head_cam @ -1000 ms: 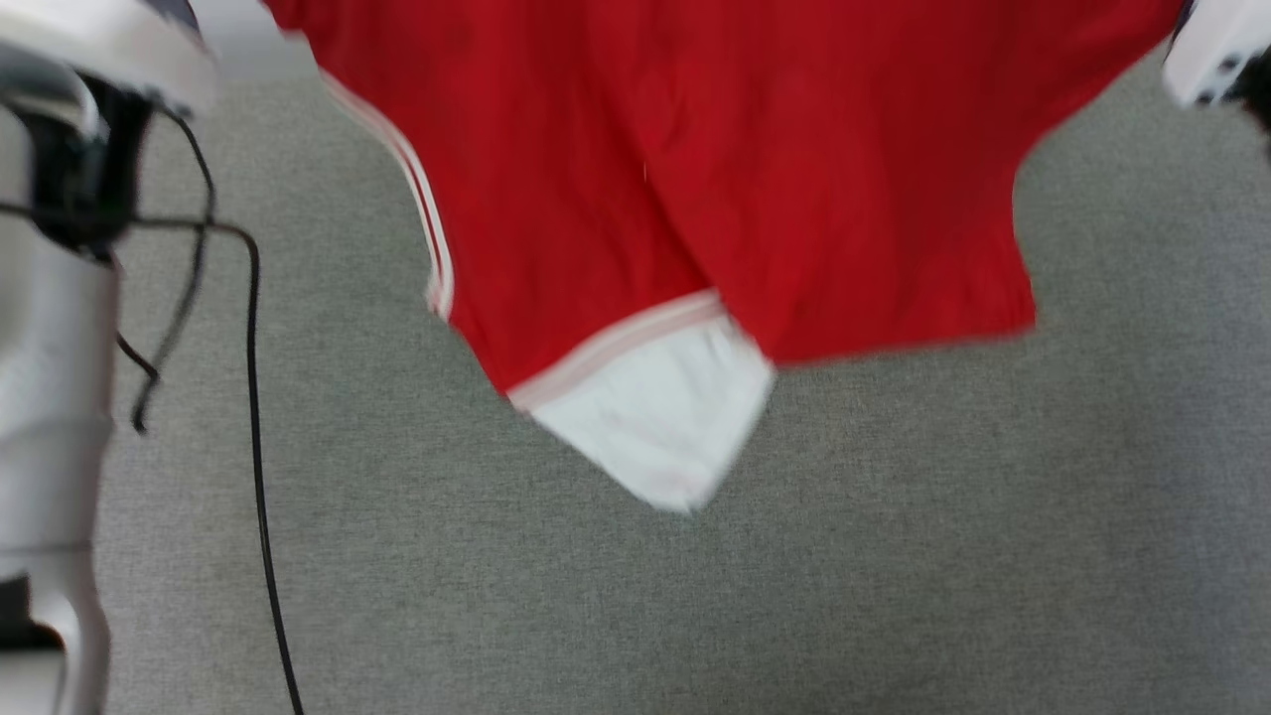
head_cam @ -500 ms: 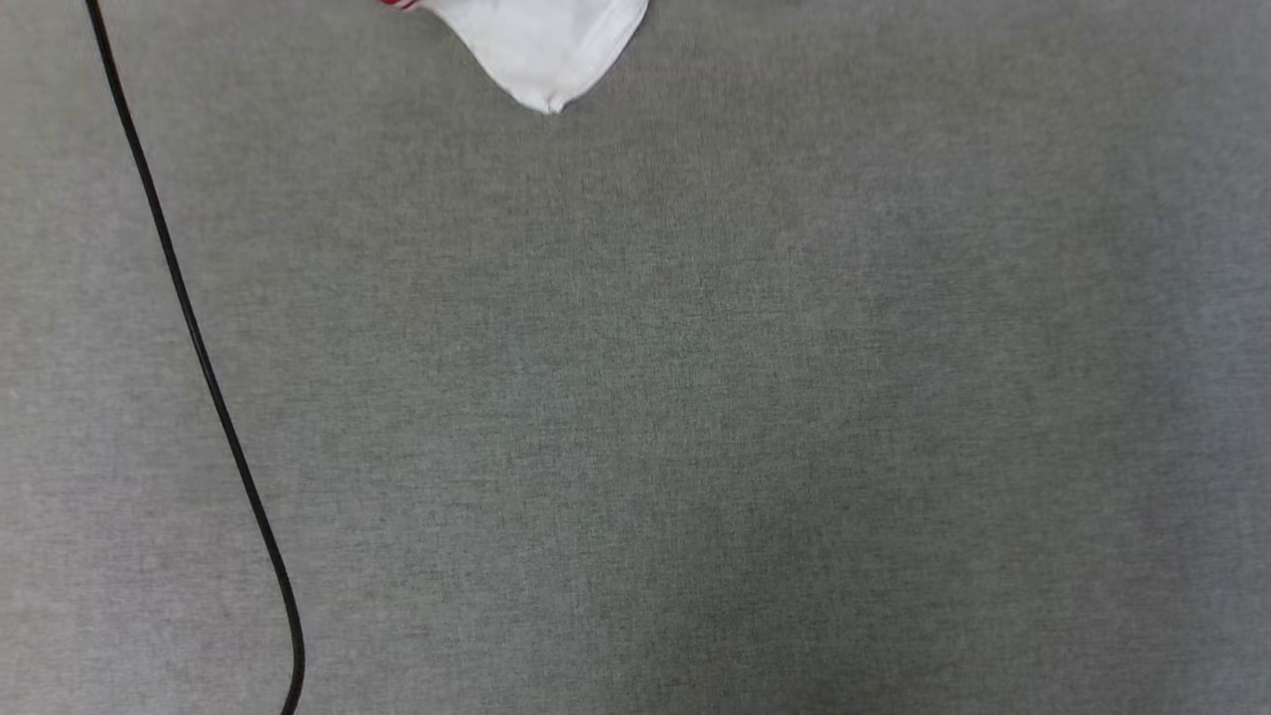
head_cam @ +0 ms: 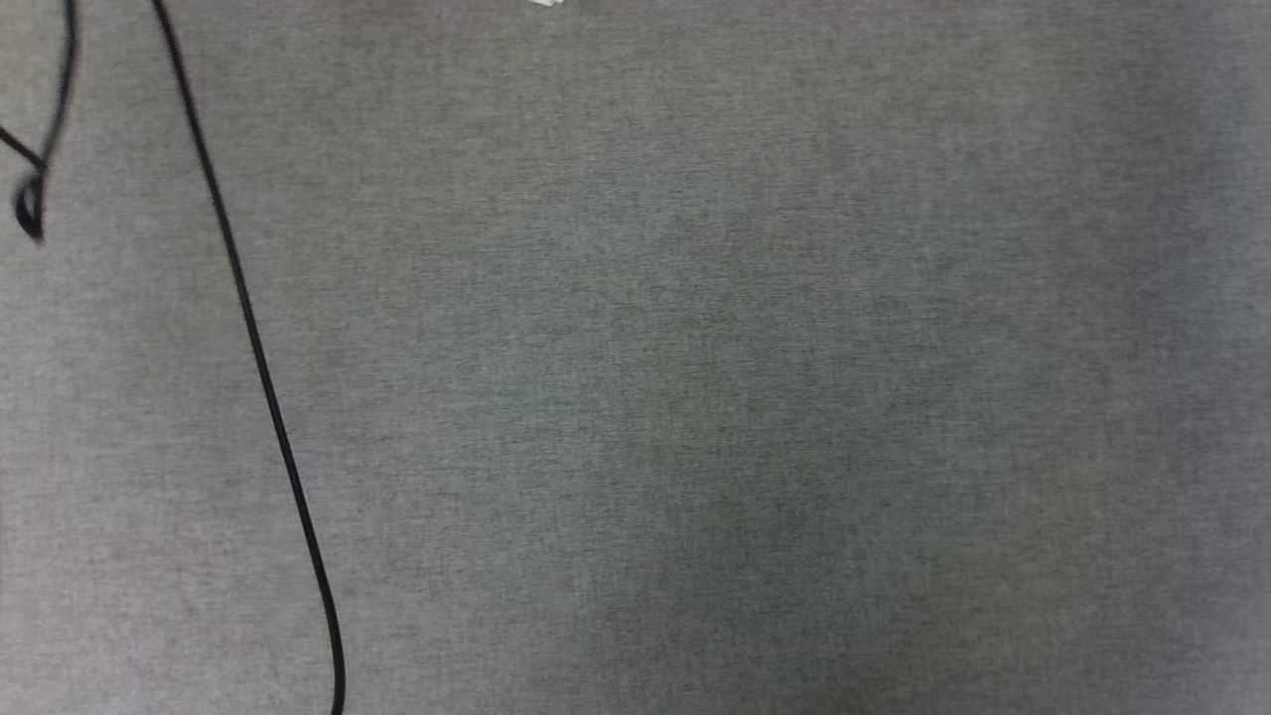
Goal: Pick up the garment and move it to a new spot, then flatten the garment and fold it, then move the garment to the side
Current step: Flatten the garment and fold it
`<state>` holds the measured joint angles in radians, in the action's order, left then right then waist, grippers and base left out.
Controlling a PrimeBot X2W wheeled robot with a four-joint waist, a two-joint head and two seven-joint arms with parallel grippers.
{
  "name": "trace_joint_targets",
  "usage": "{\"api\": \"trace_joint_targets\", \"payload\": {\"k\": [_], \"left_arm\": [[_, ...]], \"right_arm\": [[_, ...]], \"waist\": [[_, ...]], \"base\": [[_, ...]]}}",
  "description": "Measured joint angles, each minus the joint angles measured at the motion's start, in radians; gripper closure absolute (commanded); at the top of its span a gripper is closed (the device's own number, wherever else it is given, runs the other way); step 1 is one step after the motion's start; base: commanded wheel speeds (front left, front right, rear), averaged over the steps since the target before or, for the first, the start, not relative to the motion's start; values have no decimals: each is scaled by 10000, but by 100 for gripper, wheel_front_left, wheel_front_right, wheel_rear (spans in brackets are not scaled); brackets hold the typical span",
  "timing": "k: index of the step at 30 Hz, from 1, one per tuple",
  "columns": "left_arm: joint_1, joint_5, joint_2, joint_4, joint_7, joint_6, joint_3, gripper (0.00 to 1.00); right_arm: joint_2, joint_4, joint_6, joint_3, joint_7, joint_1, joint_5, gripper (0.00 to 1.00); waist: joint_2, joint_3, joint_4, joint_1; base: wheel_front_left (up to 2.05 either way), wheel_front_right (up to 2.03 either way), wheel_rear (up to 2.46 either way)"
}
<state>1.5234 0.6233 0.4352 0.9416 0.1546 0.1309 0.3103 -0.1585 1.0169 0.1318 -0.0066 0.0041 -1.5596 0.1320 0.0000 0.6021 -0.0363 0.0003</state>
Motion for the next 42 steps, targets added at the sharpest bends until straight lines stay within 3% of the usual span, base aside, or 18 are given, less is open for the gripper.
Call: {"api": "trace_joint_targets", "payload": {"k": [10,21,24,31,42], "left_arm": [[-2792,2033,-81,-384,514,0,1269,100],[-7125,2995,48,-1356,1039,0,2077,100],[-8682,2840,40,-1956,1053,-31,1680,100],[-11191,2366,38,-3281,1053,-581,1174,100],[-14544,2909,359,-5576,840,-1712,897,100]], "right_arm": [[-19,1160,-2,1030,-861,2043,704,100],[-382,884,-4,2293,-1904,5886,2079,100],[-692,274,-2,2830,-1914,7462,2690,100],[-1170,-1206,0,3275,-1822,9722,3394,100],[-1396,-4086,2,2326,-1070,13658,3590,100]], "waist": [[0,-386,242,-2],[0,-2074,493,-4],[0,-3047,585,-6],[1,-4367,680,-7],[1,-5718,868,-7]], "base": [[0,0,0],[0,0,0],[0,0,0],[0,0,0],[0,0,0]]}}
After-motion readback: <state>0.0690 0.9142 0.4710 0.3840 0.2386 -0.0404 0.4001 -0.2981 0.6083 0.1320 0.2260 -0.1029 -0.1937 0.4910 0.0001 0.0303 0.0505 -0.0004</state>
